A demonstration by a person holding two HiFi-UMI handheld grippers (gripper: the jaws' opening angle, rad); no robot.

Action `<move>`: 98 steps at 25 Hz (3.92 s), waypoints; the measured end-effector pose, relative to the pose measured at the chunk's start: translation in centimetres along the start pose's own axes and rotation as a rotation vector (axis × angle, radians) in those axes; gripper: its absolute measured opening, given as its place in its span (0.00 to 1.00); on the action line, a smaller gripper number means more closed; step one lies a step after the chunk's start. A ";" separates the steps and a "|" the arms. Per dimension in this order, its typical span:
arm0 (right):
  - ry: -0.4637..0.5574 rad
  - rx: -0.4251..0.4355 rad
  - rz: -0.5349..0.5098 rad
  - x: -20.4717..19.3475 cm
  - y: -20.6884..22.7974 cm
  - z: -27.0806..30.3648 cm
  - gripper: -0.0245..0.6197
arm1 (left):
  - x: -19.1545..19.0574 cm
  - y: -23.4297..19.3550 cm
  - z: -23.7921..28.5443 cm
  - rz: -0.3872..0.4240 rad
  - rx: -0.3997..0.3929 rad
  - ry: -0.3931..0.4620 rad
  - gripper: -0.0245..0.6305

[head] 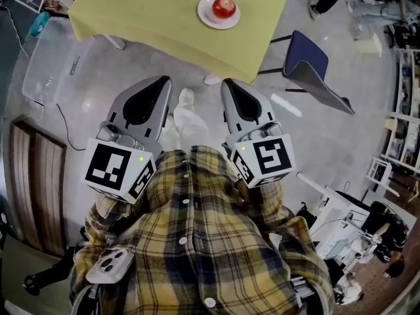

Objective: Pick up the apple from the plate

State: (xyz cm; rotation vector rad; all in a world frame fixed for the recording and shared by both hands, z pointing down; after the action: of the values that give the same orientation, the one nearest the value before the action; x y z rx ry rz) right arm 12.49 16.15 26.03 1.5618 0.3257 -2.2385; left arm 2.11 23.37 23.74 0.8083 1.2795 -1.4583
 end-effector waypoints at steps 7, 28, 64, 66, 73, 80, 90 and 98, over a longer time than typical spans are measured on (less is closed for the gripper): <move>-0.001 0.018 -0.011 2.1 3.5 5.1 0.03 | 2.1 -3.1 4.9 -0.006 0.013 0.002 0.05; 0.038 -0.029 0.013 6.0 15.3 10.9 0.03 | 9.0 -4.9 18.9 0.060 -0.032 0.028 0.05; -0.076 -0.622 0.288 7.2 15.9 23.2 0.03 | 11.8 -17.6 31.2 0.117 -0.649 -0.255 0.05; -0.093 -0.627 0.297 6.8 16.2 23.1 0.03 | 11.4 -17.2 31.5 0.113 -0.656 -0.269 0.05; -0.098 -0.614 0.291 5.5 17.6 22.5 0.03 | 10.6 -16.5 32.6 0.103 -0.628 -0.279 0.05; -0.089 -0.558 0.297 4.9 18.4 22.4 0.03 | 9.9 -15.1 33.2 0.117 -0.611 -0.276 0.05; -0.121 -0.500 0.343 1.9 20.0 23.5 0.04 | 8.0 -15.1 34.8 0.103 -0.593 -0.301 0.05; -0.164 -0.491 0.411 -1.5 21.2 24.7 0.13 | 5.0 -15.5 36.0 0.076 -0.611 -0.362 0.05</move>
State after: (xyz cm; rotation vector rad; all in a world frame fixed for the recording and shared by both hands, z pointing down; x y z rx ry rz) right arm 1.39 -12.58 36.80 1.0672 0.4235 -1.7806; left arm -9.62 -13.55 31.74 0.1729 1.2894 -1.0023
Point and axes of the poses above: the fingertips, and each gripper's own axes: z forward along the fingers, y to its right, x out of its top, the point moved 2 cm from there along -z, backward along the fingers, and after that the axes turned 2 degrees about y, right-handed, at the moved point
